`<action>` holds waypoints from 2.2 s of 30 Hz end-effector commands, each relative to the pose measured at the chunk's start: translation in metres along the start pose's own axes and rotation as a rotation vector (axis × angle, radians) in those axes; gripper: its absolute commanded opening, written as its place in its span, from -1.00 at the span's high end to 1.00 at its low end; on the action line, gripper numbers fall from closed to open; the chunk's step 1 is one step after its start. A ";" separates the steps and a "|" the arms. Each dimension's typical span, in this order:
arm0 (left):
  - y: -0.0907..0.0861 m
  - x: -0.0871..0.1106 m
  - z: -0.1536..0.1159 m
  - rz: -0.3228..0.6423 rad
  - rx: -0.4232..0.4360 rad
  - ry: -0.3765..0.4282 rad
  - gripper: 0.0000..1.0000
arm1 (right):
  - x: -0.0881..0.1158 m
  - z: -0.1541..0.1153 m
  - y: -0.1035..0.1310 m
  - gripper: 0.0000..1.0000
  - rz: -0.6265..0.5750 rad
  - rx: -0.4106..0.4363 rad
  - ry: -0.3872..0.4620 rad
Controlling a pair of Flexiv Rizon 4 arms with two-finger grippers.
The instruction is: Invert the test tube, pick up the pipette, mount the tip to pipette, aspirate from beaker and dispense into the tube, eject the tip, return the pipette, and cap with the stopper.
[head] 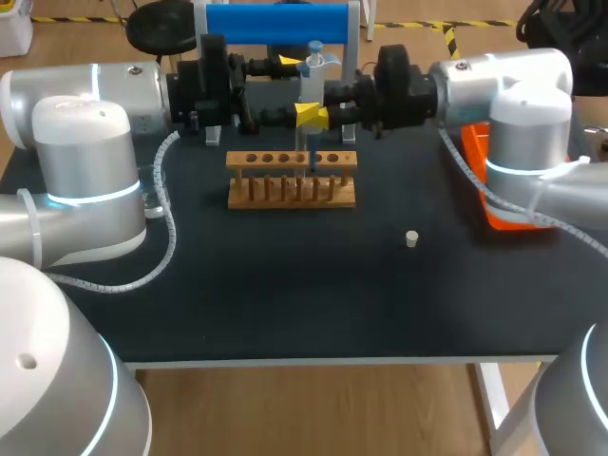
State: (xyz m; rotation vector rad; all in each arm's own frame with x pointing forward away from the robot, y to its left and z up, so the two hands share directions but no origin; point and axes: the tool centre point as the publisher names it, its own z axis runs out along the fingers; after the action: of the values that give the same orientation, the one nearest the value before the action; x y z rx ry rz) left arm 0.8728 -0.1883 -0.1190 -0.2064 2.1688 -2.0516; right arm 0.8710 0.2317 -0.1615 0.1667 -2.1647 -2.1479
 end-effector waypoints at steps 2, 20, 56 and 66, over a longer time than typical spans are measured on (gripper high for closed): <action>0.000 0.000 0.001 -0.001 0.000 -0.001 -1.00 | 0.000 0.005 0.000 1.00 0.001 -0.002 -0.004; 0.000 0.000 0.001 -0.001 0.000 -0.001 -0.41 | 0.000 0.010 0.001 1.00 0.010 -0.018 -0.011; 0.000 0.000 0.001 -0.001 0.000 -0.001 1.00 | 0.005 0.009 0.005 -1.00 -0.001 -0.023 0.015; 0.000 0.000 0.001 -0.001 0.000 -0.001 1.00 | 0.002 -0.022 0.008 -1.00 -0.005 -0.045 -0.004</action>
State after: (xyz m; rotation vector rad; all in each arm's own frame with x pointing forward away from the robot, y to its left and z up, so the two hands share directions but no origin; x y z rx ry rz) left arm 0.8727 -0.1883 -0.1192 -0.2068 2.1692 -2.0512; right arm 0.8737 0.2228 -0.1543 0.1652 -2.1199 -2.1951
